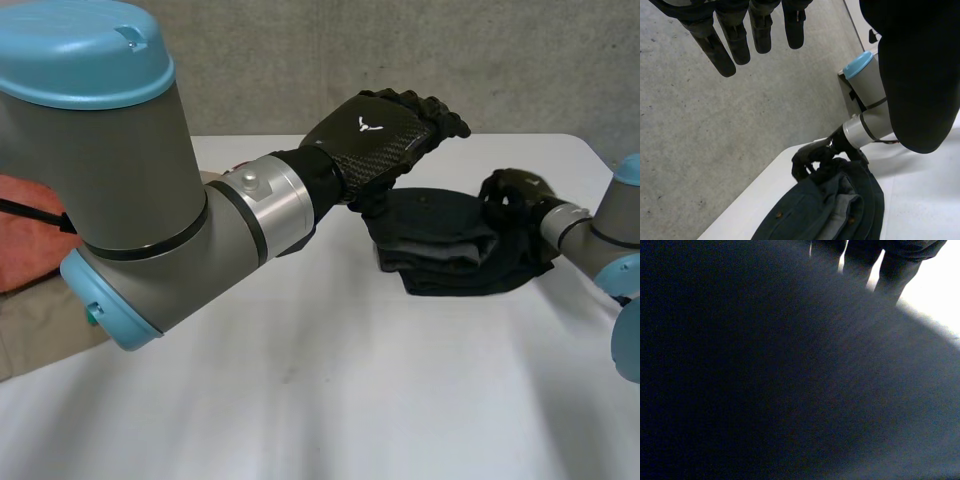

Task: Fold the laundry.

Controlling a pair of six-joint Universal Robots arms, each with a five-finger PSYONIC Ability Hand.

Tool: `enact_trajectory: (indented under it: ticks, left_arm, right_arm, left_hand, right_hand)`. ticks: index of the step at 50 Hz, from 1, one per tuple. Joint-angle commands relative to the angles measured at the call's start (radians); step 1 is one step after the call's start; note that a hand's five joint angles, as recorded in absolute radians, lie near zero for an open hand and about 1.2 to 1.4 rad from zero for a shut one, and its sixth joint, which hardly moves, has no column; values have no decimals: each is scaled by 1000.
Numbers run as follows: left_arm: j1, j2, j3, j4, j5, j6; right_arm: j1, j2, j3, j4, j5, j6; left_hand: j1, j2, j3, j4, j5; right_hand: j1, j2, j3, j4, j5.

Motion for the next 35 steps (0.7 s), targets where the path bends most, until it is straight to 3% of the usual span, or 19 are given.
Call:
enact_trajectory:
  ticks: [1, 5, 6, 12, 22, 35]
  left_arm:
    - [3, 7, -5, 16, 1, -3]
    - [0, 8, 0, 16, 1, -5]
    - [0, 8, 1, 16, 1, -5]
    - [-9, 10, 10, 18, -2, -5]
    - [-26, 2, 38, 18, -4, -5]
    - [-40, 13, 27, 10, -11, -8]
  right_arm:
    - [-87, -6, -56, -107, 186, 161]
    - [-145, -21, -45, -196, 273, 324]
    - [-174, -29, -33, -216, 330, 379]
    - [-264, -55, 10, -256, 493, 485]
    - [-297, -115, 162, -256, 522, 481]
    - [-340, -299, 508, -292, 432, 395]
  left_hand:
    - [-37, -32, -34, -27, -49]
    - [-37, -32, -34, -27, -49]
    - [-37, -32, -34, -27, -49]
    - [-37, -32, -34, -27, -49]
    - [-37, -32, -34, -27, -49]
    - [-37, -32, -34, -27, -49]
  right_hand:
    - [304, 231, 243, 231, 243]
    - [304, 231, 243, 231, 243]
    - [304, 231, 243, 231, 243]
    - [304, 231, 243, 231, 243]
    - [304, 231, 243, 231, 243]
    - [304, 231, 243, 231, 243]
